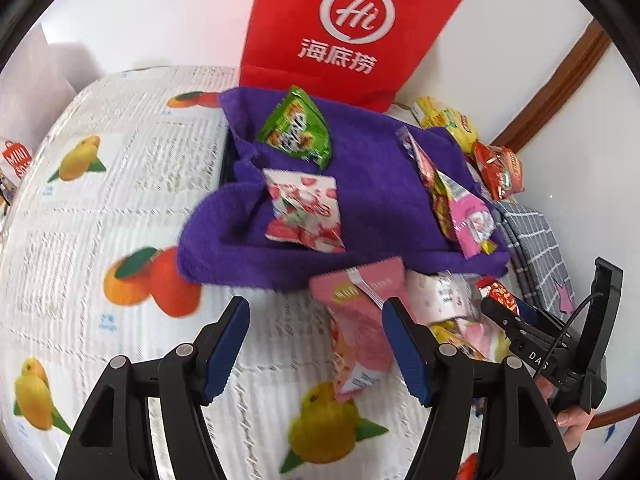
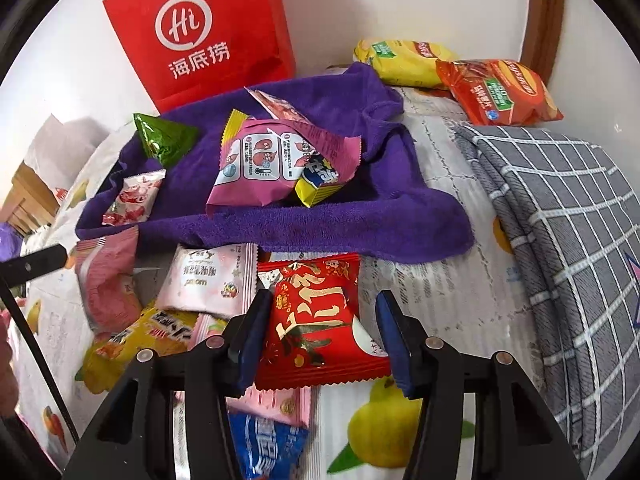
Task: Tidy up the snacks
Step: 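Move the right tool toward the red snack packet on the sheet, then grasp the red packet with the right tool while the left tool grasps the pink striped bag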
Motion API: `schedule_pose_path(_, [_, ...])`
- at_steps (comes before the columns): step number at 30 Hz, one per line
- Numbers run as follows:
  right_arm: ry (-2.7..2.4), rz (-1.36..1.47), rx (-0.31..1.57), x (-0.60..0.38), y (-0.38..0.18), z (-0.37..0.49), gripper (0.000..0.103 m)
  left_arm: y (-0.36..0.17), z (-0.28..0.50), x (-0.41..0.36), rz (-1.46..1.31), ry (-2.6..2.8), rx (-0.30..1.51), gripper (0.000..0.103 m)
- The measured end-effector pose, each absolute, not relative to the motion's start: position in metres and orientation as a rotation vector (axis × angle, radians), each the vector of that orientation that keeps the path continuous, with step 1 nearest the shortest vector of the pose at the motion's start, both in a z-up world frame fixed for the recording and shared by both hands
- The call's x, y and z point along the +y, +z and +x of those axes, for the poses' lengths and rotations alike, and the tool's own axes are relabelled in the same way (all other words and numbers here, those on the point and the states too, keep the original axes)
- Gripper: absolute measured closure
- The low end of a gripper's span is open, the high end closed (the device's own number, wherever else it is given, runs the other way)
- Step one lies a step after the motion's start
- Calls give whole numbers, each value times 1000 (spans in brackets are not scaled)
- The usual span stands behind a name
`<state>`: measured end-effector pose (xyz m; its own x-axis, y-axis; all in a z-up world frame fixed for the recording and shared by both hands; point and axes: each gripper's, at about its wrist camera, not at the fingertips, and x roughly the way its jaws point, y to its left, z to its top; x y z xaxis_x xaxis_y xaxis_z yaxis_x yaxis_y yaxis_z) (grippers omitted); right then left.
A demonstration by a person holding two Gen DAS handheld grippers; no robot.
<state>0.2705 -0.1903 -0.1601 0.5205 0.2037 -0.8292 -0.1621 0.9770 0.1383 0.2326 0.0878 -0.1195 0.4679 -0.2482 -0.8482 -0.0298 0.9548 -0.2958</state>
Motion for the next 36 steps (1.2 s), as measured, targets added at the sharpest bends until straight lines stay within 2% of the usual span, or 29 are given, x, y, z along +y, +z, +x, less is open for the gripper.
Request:
schedule_pose_path(12, [241, 80, 957, -215, -143, 232, 50, -119, 220, 47, -261, -155, 1106, 34])
schedule_pose_path(21, [233, 73, 931, -237, -138, 205, 50, -150, 237, 26, -220, -63, 1177, 34])
schedule_pose_path(23, [225, 71, 928, -239, -137, 199, 50, -155, 240, 25, -232, -56, 1182, 36])
schedule_pose_path(27, [225, 71, 930, -241, -137, 192, 50, -158, 240, 27, -260, -52, 1177, 50])
schedule_pose_path(30, [225, 76, 938, -238, -138, 189, 50, -154, 234, 32, -271, -47, 1163, 54])
schedule_pose_path(36, [240, 85, 949, -226, -137, 181, 50, -140, 217, 52, -277, -48, 1141, 55])
